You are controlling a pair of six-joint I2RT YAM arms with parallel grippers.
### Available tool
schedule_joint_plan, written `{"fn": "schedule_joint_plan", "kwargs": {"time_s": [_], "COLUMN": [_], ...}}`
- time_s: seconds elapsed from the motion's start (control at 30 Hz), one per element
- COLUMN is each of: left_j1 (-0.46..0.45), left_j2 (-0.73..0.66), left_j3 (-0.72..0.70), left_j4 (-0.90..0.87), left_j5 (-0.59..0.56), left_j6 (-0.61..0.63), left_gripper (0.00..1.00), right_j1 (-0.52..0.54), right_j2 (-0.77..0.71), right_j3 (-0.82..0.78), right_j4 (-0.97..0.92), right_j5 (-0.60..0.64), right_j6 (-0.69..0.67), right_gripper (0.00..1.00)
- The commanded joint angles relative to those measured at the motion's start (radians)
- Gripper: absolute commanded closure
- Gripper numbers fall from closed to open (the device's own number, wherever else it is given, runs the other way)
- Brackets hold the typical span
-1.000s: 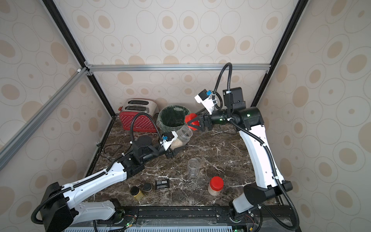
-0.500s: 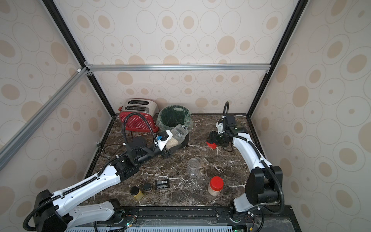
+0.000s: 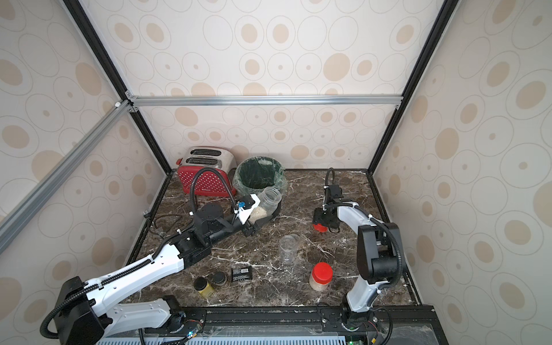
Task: Empty expired oatmeal from jars
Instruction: Place the lid at the center of the board, then pour the expired oatmeal into the trash bin.
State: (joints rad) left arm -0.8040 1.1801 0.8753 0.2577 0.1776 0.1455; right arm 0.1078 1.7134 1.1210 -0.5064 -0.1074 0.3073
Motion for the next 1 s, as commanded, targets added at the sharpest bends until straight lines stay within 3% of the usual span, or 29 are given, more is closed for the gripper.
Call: {"fn": "schedule_joint_plan", "kwargs": {"time_s": [0.0,0.1,0.33,0.47,0.63,0.77,0.87,0.97], "left_j1": [0.000,-0.001,0.001,0.005,0.005,0.005,0.006,0.005], "left_j2": [0.005,0.021,0.044,0.071,0.089,0.109,0.130,0.142], "left_j3": [-0.001,0.016,0.021,0.058,0.138,0.189,0.216,0.233], "left_j4": [0.069,0.051,0.055,0.020,-0.089,-0.141,-0.152,-0.159], "left_j5": [0.007,0.005,-0.020,-0.006,0.030,0.065,0.078,0.084], "left_j6": [-0.005,-0.004,0.000,0.008,0.048,0.102,0.128,0.143], "left_gripper": [0.34,0.35,0.35,0.35,0.35,0.35,0.34,0.34], "right_j1": [-0.006,-0.008,-0.011,-0.012,0.044,0.072,0.137,0.222], "right_j2": [0.012,0.021,0.013,-0.039,-0.275,-0.464,-0.519,-0.535], "right_j3": [-0.025,-0.028,-0.015,0.001,0.084,0.115,0.167,0.184], "right_j4": [0.041,0.039,0.032,-0.020,-0.196,-0.200,-0.193,-0.191], "right_j5": [0.023,0.026,0.041,-0.005,-0.123,-0.333,-0.511,-0.611], "right_j6": [-0.020,-0.029,-0.044,-0.049,-0.094,-0.124,-0.214,-0.294], "right_gripper": [0.44,0.30,0.11,0.10,0.12,0.13,0.13,0.16]}}
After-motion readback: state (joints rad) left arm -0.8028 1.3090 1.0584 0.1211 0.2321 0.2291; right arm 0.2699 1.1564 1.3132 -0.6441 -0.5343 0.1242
